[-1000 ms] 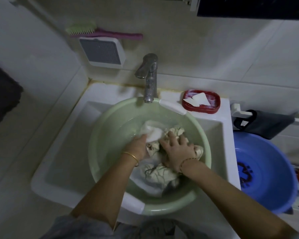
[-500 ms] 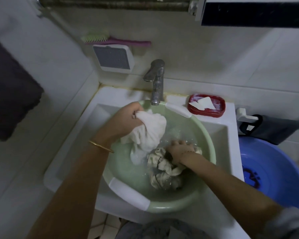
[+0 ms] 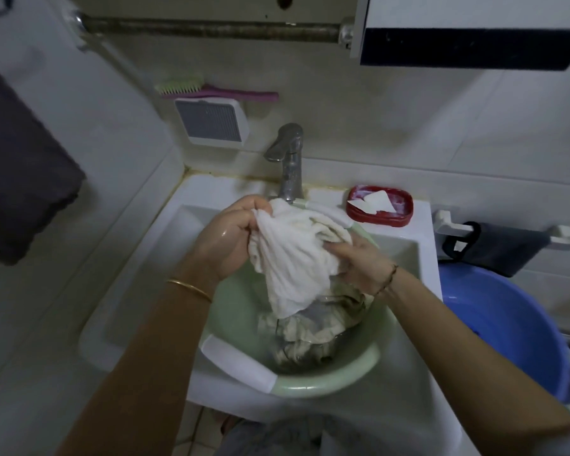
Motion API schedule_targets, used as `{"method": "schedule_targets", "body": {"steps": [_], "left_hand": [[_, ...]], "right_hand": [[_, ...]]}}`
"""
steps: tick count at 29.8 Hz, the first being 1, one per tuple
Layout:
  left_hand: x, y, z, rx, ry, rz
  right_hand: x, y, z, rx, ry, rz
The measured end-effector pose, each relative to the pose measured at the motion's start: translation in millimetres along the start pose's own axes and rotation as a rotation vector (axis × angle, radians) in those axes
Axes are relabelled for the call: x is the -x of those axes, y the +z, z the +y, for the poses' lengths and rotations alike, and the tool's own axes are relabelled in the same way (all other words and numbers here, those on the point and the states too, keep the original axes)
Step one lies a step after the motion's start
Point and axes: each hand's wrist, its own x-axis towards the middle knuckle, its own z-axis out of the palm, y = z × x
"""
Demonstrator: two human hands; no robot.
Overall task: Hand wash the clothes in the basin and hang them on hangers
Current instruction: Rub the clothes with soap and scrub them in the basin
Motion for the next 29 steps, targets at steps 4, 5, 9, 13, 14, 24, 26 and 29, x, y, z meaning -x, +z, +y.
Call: {"method": "schedule_targets", "body": {"steps": [4, 5, 9, 13, 14, 24, 26, 29], "left_hand": [[1.6, -9.5, -26.4, -0.245, -0.071, 0.114], [2.8, -9.1, -32.2, -0.294, -0.08, 0.131], [4.5, -5.1, -47.1, -0.475, -0.093, 0.187], [4.9, -1.4, -45.9, -0.578, -0.108, 0.164], [5.4, 1.3, -44.8, -0.538, -0.092, 0.113], [-0.4, 9.3, -43.3, -0.438, -0.011, 0.039], [1.1, 3.3, -37.9, -0.342, -0.013, 0.103], [-1.5, -5.4, -27.0, -0.196, -0.031, 0.177]], "right_hand": [[8.7, -6.0, -22.5, -0.181, 0.058, -0.008], [9.6, -6.0, -26.0, -0.208, 0.067, -0.03], [8.7, 1.5, -30.7, -0.329, -0.003, -0.117], [4.2, 7.8, -32.8, -0.313, -0.04, -0.123], [2.6, 8.8, -33.8, -0.263, -0.056, -0.126], [2.8, 0.3, -42.5, 0.337, -0.131, -0.087], [3.4, -9.7, -40.1, 0.284, -0.103, -0.046], [4.4, -14.7, -38.9, 0.217, -0.13, -0.019]]}}
